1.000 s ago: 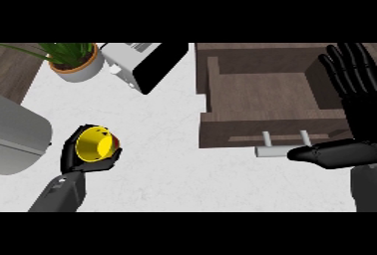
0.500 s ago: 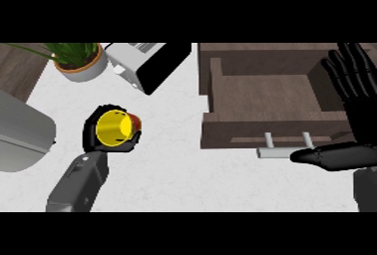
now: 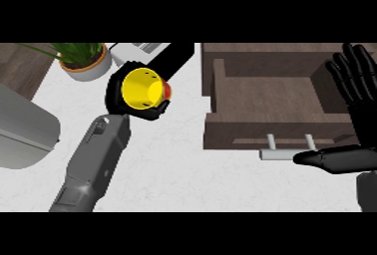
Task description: Pick up the cup, place it into the drawer and close the drawer
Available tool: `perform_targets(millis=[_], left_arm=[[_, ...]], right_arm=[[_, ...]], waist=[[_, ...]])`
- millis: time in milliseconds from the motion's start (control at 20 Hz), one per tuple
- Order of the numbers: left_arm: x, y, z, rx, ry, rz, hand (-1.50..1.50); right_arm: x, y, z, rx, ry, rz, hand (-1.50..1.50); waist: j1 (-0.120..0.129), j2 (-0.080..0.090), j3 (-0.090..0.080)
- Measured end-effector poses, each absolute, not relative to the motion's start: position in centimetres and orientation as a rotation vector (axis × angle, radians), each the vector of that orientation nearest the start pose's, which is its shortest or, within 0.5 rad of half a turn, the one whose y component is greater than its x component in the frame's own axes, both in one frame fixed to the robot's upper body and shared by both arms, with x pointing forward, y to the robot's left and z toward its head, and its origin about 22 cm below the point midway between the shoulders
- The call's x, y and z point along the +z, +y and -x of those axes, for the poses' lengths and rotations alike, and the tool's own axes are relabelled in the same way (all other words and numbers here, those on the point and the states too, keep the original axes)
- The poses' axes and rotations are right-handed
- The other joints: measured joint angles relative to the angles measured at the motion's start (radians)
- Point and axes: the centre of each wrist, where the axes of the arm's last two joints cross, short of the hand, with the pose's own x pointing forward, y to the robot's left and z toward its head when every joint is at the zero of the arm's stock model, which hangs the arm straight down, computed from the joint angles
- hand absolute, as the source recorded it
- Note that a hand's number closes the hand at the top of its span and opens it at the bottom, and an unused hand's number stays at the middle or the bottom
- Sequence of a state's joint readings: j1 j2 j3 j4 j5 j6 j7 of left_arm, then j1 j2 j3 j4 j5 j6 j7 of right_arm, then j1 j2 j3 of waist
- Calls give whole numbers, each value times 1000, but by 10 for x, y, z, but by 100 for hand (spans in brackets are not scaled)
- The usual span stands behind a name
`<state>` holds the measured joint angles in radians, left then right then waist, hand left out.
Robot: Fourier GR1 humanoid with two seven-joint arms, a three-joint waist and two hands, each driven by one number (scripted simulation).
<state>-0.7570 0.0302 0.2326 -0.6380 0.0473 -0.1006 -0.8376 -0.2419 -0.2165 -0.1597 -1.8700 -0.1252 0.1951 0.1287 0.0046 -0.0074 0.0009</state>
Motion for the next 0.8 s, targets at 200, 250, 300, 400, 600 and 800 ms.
perform_targets(millis=[200,250,300,400,600,800], left_arm=[[54,153,-415,-70,-2160,279,150],[66,145,-418,-80,-2156,283,150],[78,137,-420,-89,-2157,278,150],[104,120,-425,-115,-2159,274,150],[151,86,-432,-144,-2138,236,150],[169,61,-438,-178,-2066,182,150]], right_arm=[[148,-275,-270,254,-1974,-4,-150],[150,-273,-269,252,-1973,-5,-150],[147,-273,-270,252,-1976,-2,-150],[146,-269,-270,252,-1978,-2,-150],[148,-274,-270,266,-1980,-1,-150],[145,-275,-273,269,-1990,-16,-150]], waist=[[0,0,0],[-2,0,0],[-4,1,0],[-8,2,0],[-21,6,0],[-36,12,0]])
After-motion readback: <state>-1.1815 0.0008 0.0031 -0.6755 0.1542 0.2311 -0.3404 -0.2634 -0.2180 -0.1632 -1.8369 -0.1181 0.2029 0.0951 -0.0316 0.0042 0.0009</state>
